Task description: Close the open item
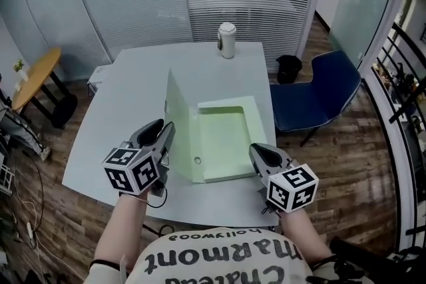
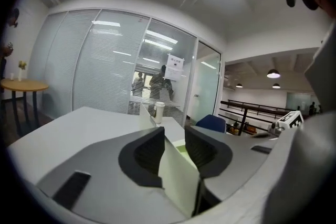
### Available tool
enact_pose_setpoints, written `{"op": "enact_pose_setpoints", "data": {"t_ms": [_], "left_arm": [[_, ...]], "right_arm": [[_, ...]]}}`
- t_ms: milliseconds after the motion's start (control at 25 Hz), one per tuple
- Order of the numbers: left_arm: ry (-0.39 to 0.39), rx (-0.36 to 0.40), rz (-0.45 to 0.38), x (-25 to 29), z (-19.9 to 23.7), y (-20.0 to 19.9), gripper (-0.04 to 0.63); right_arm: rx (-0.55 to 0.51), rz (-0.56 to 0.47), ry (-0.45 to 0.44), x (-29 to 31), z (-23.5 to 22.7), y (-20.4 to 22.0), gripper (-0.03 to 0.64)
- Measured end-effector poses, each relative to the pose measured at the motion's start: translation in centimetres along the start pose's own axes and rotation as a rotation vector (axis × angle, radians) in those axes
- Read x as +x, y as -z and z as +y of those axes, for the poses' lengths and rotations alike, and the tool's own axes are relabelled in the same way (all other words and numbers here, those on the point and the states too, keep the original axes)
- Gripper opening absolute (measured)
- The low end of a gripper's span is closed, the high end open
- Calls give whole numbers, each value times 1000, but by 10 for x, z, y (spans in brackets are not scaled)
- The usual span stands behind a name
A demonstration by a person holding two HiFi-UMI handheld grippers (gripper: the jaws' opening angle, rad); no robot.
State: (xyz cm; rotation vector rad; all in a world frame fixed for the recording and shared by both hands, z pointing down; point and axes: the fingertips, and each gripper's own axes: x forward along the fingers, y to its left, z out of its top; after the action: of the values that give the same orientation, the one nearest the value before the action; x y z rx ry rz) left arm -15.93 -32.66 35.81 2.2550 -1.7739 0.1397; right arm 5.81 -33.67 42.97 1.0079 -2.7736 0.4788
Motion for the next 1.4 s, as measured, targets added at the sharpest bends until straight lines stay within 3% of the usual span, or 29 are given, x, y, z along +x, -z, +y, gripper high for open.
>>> {"op": "enact_pose_setpoints", "data": {"t_ms": [440,600,840,1040,1400], "left_arm": [[187,56,40,40,-78,2,107],[216,133,64,54,-101,10,107],[272,167,93,73,-131,26,107],[301,255,123,82,-149,37,107],[363,274,172,93,-172,60,106]], "right_arm": [[47,-15,87,-30,-33,3,2],[51,-19,116,-40,-44,4,2],[67,-28,157,-54,-61,9,2],[81,-23,183,-63,-65,15,2],[98,-19,222,-76,-76,24,2]]}}
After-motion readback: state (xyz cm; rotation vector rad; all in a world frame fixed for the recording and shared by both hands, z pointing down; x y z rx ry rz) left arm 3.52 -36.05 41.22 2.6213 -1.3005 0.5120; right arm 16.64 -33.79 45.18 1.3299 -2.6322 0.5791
